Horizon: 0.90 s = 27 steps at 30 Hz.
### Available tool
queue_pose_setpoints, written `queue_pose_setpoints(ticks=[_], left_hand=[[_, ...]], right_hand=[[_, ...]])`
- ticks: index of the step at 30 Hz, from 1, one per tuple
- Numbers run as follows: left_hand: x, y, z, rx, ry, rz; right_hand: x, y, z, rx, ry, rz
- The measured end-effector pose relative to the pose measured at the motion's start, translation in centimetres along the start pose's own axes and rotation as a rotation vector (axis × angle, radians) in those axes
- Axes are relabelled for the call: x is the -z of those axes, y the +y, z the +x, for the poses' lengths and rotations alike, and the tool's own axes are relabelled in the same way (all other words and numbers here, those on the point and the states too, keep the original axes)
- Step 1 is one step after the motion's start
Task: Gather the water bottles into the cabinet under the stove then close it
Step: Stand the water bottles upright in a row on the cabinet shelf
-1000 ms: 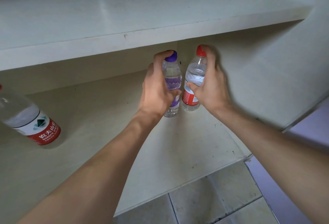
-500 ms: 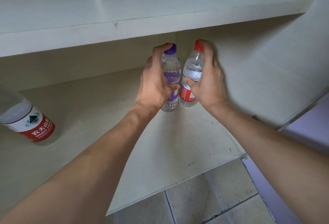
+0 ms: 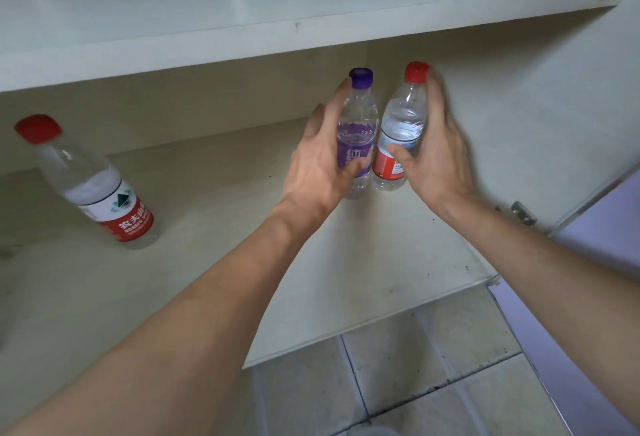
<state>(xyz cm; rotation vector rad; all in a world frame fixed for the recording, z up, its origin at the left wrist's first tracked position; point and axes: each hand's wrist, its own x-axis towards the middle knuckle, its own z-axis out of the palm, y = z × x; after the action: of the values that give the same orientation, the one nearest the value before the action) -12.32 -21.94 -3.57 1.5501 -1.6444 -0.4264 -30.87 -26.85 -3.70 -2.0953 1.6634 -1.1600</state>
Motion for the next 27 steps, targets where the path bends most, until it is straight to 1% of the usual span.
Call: queue_pose_setpoints(ticks=[2,4,7,13,15,19,23,27], left_hand=[[1.5,-0.5,-2.0,0.034,-0.027,0.117],[3.0,-1.2,-4.1,0.089,-0.077,0.261],[5.8,-2.1,-7.8,0.136,-0.103,0.447],[12.1,-3.5,-14.4,0.221,-0.096,0.724],[14.2,-3.6,-16.3,0.255,-0.067,0.781],[18.9,-3.3,-19.8,0.328,0.029,0.809],[23.2,-2.3,-22.6,0.365,0.063,0.929],[26.5,-1.8,-24.4,0.425,0.115,0.974]], right_hand=[[0.1,-0.1,-1.9,-0.005,-0.009,-0.053],[-0.1,-0.5,-3.9,-0.001,-0.064,-0.058],[-0.2,-1.9,-6.4,0.077,-0.128,-0.121],[0.5,-9.6,-9.7,0.233,-0.344,-0.320],[0.5,-12.6,-11.0,0.302,-0.384,-0.379],[-0.4,-18.1,-13.4,0.418,-0.455,-0.402],[-1.3,-22.6,-14.8,0.444,-0.536,-0.345],[-2.4,-25.5,-15.7,0.474,-0.570,-0.308]])
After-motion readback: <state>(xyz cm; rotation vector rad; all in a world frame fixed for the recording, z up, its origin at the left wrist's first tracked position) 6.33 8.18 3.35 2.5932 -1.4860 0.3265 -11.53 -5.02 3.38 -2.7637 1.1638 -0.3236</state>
